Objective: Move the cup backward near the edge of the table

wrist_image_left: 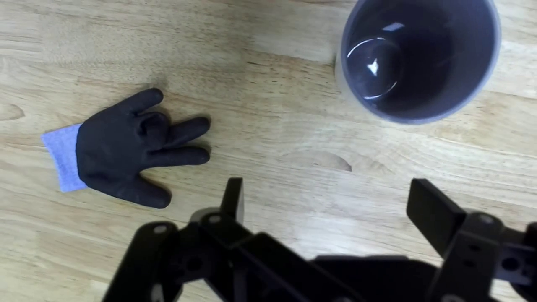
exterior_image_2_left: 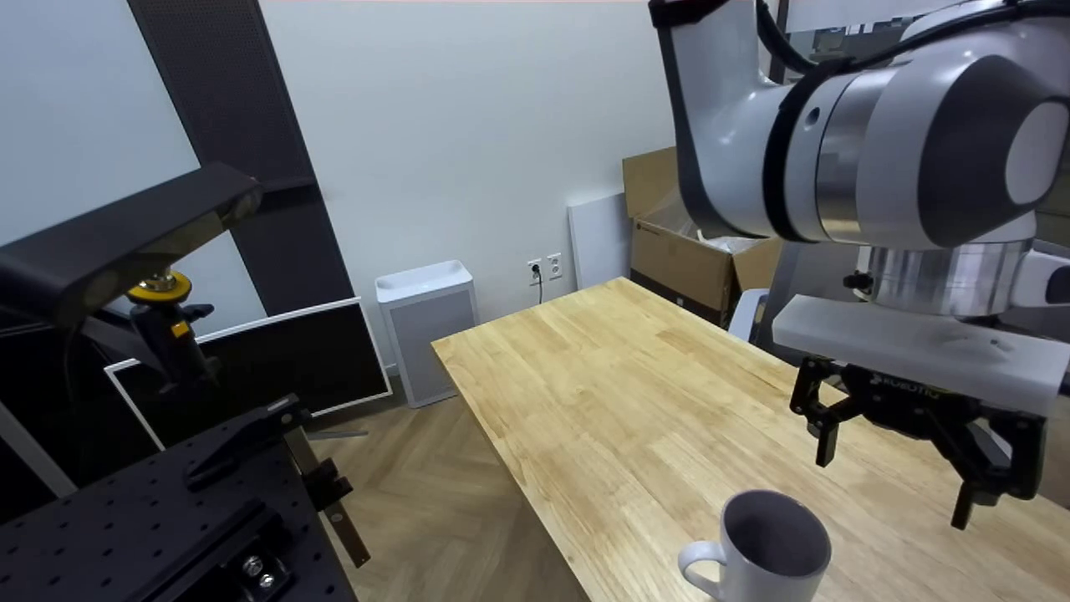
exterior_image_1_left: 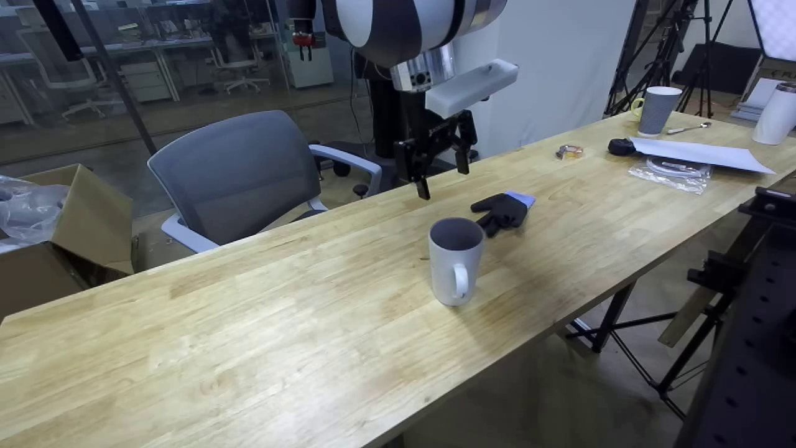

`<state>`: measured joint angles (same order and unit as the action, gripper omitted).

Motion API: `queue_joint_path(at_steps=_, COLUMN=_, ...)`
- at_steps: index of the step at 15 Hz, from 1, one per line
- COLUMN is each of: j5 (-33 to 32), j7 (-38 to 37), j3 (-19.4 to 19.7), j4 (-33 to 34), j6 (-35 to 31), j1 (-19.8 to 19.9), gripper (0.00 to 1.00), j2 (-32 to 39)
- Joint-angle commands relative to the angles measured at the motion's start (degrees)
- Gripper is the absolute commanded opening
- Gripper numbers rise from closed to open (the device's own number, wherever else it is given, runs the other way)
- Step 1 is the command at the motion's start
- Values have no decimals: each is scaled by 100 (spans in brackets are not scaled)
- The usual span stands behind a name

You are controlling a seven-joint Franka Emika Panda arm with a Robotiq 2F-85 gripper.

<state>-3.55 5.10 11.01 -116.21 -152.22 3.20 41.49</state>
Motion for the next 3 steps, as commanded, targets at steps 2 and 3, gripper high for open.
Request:
queue_joint_path(at_steps=2, j5=-134, j7=-88, j3=-92, j4=22, j6=22, j1=105, gripper=100, j2=-4)
queue_joint_path(at_steps=3, j5=-134, j7=-88, j3=-92, j4=22, j6=22, j1=105, gripper=100, j2=-4)
